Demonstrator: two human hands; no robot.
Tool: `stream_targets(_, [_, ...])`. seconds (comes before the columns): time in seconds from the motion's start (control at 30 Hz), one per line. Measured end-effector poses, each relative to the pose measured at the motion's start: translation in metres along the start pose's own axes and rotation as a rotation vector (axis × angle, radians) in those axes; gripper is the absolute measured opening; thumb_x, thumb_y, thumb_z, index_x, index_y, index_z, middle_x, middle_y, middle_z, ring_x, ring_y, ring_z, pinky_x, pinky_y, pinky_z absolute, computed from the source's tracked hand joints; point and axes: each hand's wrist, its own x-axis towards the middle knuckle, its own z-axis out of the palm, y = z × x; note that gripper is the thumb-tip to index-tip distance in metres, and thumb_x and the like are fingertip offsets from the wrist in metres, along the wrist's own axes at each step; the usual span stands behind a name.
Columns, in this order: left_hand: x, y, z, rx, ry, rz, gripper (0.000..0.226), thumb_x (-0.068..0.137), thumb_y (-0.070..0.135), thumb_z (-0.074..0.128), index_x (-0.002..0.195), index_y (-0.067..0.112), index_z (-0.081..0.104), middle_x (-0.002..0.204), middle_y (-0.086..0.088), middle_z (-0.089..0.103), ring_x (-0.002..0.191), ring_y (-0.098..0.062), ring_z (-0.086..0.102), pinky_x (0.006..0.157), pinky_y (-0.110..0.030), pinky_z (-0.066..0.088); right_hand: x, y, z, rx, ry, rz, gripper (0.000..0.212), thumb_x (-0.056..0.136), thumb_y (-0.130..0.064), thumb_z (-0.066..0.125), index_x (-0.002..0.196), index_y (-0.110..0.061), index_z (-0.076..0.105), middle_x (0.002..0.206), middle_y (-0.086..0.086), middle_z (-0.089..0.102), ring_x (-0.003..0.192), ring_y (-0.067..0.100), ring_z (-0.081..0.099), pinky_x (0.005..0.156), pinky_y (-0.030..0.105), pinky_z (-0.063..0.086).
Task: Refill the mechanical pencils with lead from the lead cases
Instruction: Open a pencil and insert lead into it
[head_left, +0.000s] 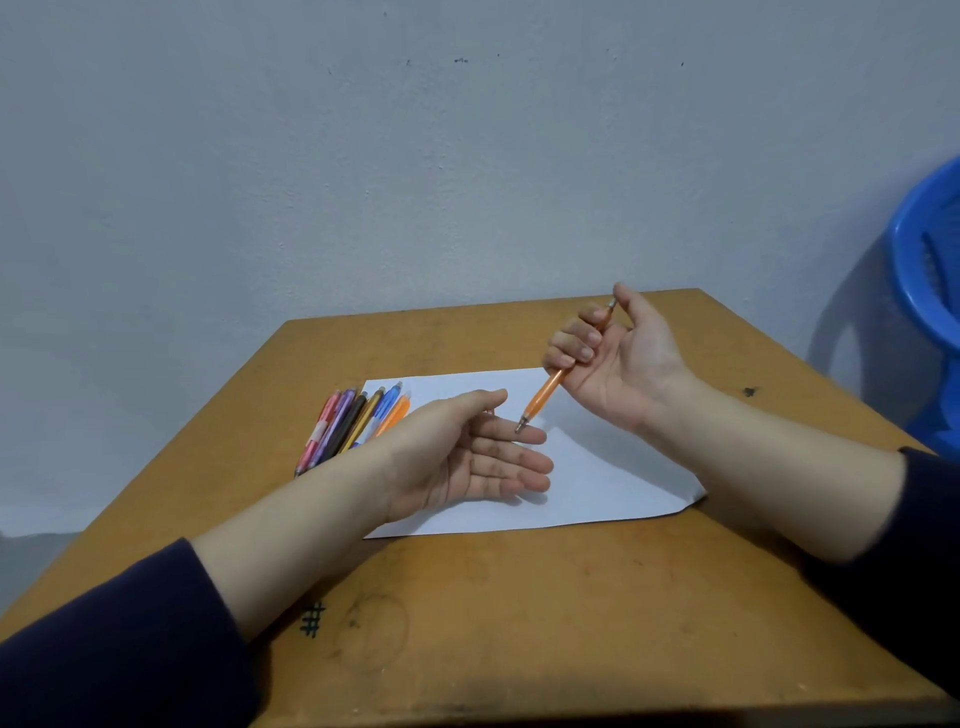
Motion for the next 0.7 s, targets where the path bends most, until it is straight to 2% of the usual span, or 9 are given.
stream_targets(0.13, [-0.0014, 0.0015, -0.0032, 0.018, -0.018, -0.026, 0.054, 0.097, 0.040, 0.041, 0.093, -0.006, 0.070, 0.088, -0.025, 0.071, 0.070, -0.029, 0.072, 0.061, -0.028, 0.059, -0.0003, 0.0003, 0.0004, 0.011, -0.036, 0.005, 0.049, 0.094, -0.037, 0.035, 0.052, -0.013, 0.037, 0.049, 0.000, 0.025, 0.042, 0.015, 0.023, 0.046, 0.020, 0.026])
stream_targets(0.4, [-0.0027, 0.0024, -0.0037, 0.034, -0.063, -0.047, 0.062, 0.097, 0.044, 0.038, 0.083, -0.005, 0.074, 0.086, -0.024, 0.071, 0.070, -0.030, 0.072, 0.058, -0.026, 0.059, -0.0009, -0.0001, -0.0013, 0.013, -0.061, 0.016, 0.042, 0.093, -0.026, 0.030, 0.053, -0.013, 0.035, 0.048, 0.000, 0.023, 0.040, 0.015, 0.023, 0.043, 0.021, 0.026])
stream_targets(0.6, [-0.0024, 0.0028, -0.0043, 0.042, -0.069, -0.042, 0.062, 0.096, 0.045, 0.039, 0.082, -0.004, 0.075, 0.086, -0.024, 0.071, 0.070, -0.029, 0.072, 0.058, -0.027, 0.059, -0.0006, 0.0001, -0.0010, 0.024, -0.064, 0.009, 0.043, 0.092, -0.030, 0.032, 0.052, -0.014, 0.035, 0.048, 0.000, 0.023, 0.040, 0.015, 0.023, 0.043, 0.021, 0.025])
stream_targets(0.7, [-0.0028, 0.0031, -0.0042, 0.038, -0.073, -0.046, 0.063, 0.095, 0.045, 0.039, 0.082, -0.004, 0.075, 0.086, -0.024, 0.071, 0.069, -0.029, 0.072, 0.057, -0.026, 0.058, -0.0009, 0.0003, -0.0009, 0.017, -0.076, 0.008, 0.035, 0.086, -0.025, 0.034, 0.053, -0.014, 0.035, 0.047, 0.000, 0.023, 0.040, 0.015, 0.023, 0.043, 0.020, 0.026])
